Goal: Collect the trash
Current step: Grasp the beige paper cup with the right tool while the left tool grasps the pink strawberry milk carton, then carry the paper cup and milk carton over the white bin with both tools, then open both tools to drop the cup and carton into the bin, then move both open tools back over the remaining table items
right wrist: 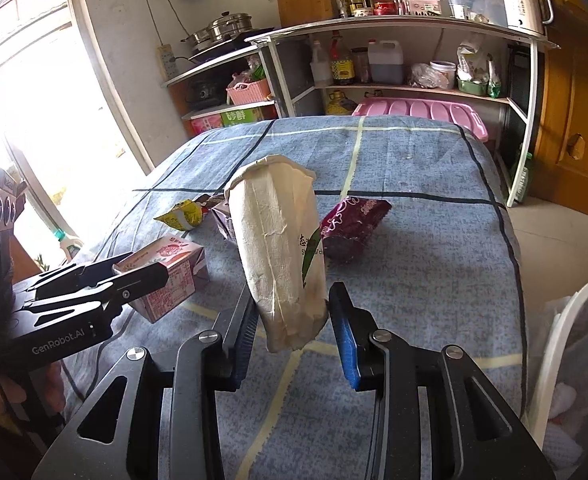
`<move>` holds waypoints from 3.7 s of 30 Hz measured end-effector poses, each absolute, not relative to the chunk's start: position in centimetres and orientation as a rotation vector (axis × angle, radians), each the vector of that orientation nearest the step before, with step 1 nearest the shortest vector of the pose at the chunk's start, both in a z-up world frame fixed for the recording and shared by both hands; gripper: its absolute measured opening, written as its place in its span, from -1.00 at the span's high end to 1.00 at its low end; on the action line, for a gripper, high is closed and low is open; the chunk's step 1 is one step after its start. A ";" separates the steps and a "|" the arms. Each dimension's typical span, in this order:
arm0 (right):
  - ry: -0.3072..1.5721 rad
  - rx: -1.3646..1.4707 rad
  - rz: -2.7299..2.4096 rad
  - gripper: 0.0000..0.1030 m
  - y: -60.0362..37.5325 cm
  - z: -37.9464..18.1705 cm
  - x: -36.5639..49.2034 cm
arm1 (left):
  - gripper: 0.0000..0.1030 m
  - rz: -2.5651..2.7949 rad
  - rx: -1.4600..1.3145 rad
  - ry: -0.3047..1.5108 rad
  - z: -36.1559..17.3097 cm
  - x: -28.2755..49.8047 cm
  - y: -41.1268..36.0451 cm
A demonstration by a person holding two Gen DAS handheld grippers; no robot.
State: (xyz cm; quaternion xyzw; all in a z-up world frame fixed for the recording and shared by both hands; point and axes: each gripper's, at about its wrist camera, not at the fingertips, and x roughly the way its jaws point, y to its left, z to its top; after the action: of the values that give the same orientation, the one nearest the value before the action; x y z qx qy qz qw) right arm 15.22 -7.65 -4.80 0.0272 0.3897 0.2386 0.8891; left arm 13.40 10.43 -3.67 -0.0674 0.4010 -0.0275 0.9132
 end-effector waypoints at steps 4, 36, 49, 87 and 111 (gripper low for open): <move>0.803 0.065 0.481 0.28 -8.6 -4.5 14.4 | -0.01 -0.055 -0.140 0.854 -4.6 13.3 10.0; 0.756 0.166 0.366 0.28 -16.1 -3.0 11.2 | 0.00 -0.191 -0.046 0.764 -0.3 12.0 1.6; 0.737 0.190 0.189 0.27 -24.9 -2.2 8.3 | 0.00 -0.402 0.026 0.742 0.6 12.1 -9.0; 0.890 0.214 -0.117 0.01 -36.5 -7.2 7.0 | -0.02 -0.585 0.139 0.820 -2.7 12.7 -20.7; 0.781 0.159 0.127 0.00 -25.1 -3.1 9.7 | -0.06 -0.343 0.036 0.738 0.2 12.5 -6.8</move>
State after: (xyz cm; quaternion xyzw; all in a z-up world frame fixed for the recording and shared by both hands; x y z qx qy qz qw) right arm 9.74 -25.05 -3.14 0.0774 0.3802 0.0619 0.9196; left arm 12.49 -6.77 0.18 0.0173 0.3590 -0.1668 0.9181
